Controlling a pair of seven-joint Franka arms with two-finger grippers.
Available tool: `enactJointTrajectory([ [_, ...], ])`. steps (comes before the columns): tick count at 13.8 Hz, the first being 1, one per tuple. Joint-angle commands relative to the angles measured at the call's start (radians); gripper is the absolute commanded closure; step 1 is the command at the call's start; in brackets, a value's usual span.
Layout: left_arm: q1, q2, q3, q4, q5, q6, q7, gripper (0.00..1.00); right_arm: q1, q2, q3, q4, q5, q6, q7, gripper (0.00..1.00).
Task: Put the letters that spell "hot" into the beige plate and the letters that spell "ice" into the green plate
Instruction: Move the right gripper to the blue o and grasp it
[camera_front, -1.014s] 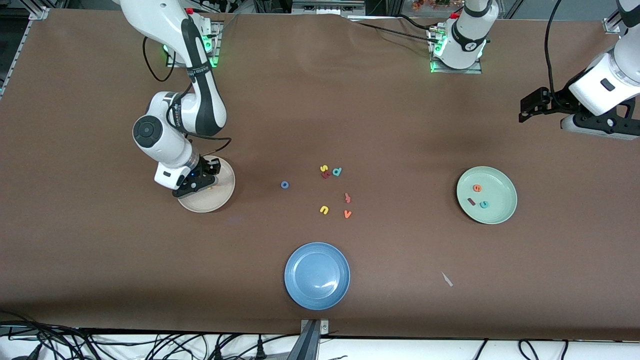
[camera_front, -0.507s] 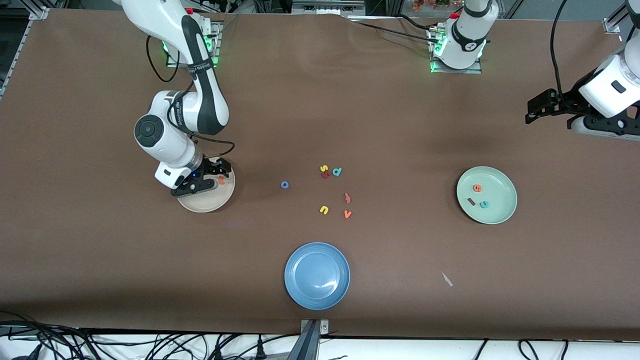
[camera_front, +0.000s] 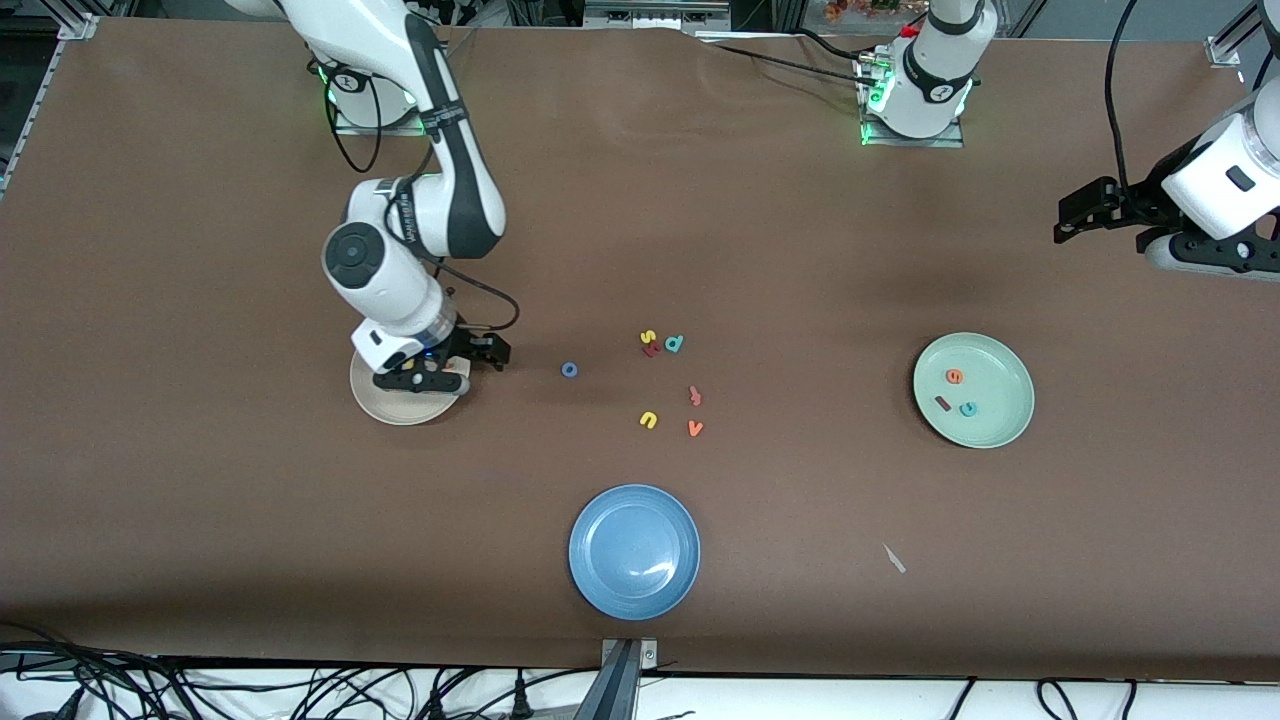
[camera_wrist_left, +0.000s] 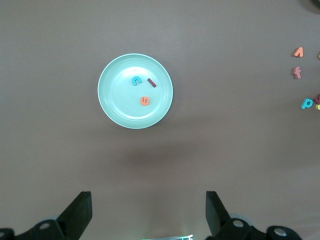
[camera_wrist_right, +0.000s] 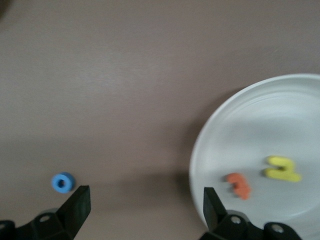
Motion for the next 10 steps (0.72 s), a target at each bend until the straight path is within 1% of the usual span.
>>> enactJointTrajectory([
  [1, 0.010, 0.012, -0.002, 0.033, 0.015, -0.032, -0.009, 0.00, -0.002, 0.058, 0.027, 0.085, 0.023, -0.020, 0.116, 0.00],
  [3, 0.029, 0.012, 0.001, 0.042, 0.015, -0.033, -0.007, 0.00, -0.004, 0.097, 0.067, 0.129, 0.029, -0.020, 0.193, 0.00],
  [5, 0.029, 0.015, 0.002, 0.050, 0.014, -0.033, -0.005, 0.00, -0.005, 0.144, 0.078, 0.178, 0.031, -0.022, 0.259, 0.00],
  [7, 0.023, 0.014, -0.001, 0.050, 0.014, -0.035, -0.012, 0.00, -0.007, 0.186, 0.105, 0.221, 0.034, -0.020, 0.323, 0.00],
  [10, 0.027, 0.014, -0.002, 0.050, 0.012, -0.035, -0.009, 0.00, -0.007, 0.227, 0.119, 0.252, 0.039, -0.020, 0.371, 0.00],
])
